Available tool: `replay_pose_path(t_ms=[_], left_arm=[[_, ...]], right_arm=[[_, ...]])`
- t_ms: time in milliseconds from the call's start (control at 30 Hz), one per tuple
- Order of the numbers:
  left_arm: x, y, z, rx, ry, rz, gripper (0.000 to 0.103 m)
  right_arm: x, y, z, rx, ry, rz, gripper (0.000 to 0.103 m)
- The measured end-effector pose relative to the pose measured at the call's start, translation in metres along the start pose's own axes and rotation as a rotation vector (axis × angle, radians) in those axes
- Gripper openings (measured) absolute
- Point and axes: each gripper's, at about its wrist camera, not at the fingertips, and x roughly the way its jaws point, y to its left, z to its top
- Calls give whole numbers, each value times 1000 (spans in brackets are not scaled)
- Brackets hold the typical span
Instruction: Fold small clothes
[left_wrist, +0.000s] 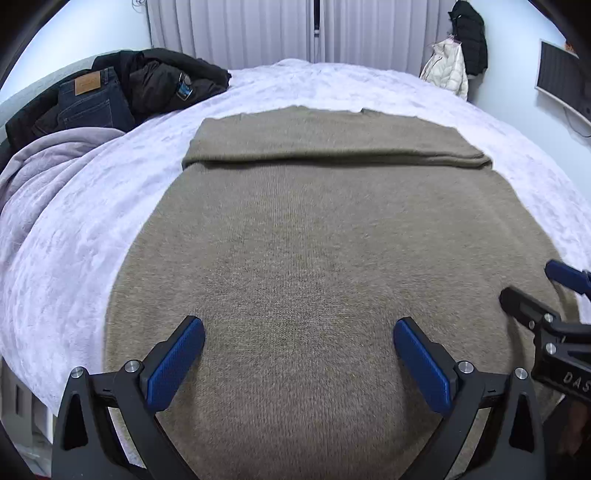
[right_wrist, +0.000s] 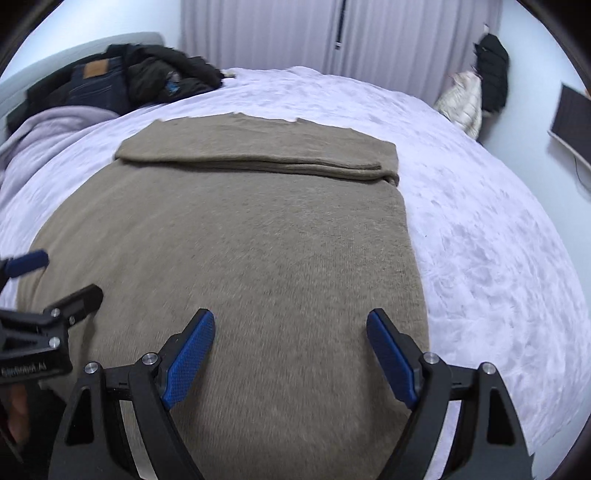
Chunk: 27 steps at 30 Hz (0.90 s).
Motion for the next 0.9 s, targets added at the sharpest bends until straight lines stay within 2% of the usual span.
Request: replay_pose_path(t_ms=[67,233,467,567,667,767,900], left_arm=[[5,1,-3,2,-8,-1,103],[-4,1,-19,35,-19,-10,103],[-10,10,-34,76,-3,-41,103],[-17,14,-44,161,35,-67,103],[-31,31,-53,183,68,-102,103],[-55,70,-68,113,-28,-112,103],[-44,110,-79,8,30,-163,103]], right_arm=[[14,3,-3,26,40,15,87],[6,16,-26,-98,-30,-43,87],[-8,3,-54,-135,-47,28,88],[-17,8,-73,-221,-45,29,89],[-23,9,-91,-326,9,34,90],[-43,-2,-103,-341,9,70,91],[-58,-38,-109,-207,-18,149,91]])
